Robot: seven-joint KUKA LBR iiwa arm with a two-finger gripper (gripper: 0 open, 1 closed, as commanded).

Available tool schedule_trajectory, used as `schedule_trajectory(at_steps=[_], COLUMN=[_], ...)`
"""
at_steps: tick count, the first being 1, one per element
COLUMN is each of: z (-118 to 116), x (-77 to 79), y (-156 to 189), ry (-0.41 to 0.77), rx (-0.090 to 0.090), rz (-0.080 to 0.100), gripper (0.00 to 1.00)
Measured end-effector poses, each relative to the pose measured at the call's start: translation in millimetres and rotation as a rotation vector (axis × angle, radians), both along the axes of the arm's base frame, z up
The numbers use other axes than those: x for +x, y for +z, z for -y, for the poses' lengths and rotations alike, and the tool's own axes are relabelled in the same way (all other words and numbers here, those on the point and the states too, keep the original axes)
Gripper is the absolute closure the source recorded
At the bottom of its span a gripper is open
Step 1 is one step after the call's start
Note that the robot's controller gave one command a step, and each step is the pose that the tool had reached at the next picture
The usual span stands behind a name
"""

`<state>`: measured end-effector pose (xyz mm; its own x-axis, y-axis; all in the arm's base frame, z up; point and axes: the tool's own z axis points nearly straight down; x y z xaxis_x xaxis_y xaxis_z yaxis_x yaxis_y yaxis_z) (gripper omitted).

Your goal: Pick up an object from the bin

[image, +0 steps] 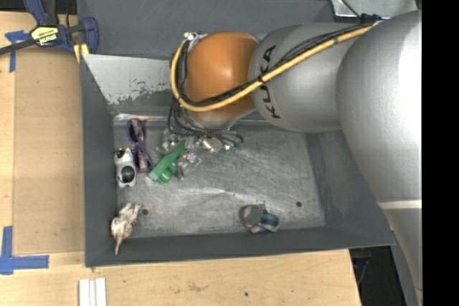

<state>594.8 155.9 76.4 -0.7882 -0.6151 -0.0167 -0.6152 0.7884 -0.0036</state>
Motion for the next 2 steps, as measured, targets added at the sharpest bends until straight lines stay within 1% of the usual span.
schedule_trajectory(at_steps=[2], z=[0.1], x=[-0.1], y=[1.0], ry=[-0.001], rx=[-0.001], rz=[-0.002], gripper=[1.0])
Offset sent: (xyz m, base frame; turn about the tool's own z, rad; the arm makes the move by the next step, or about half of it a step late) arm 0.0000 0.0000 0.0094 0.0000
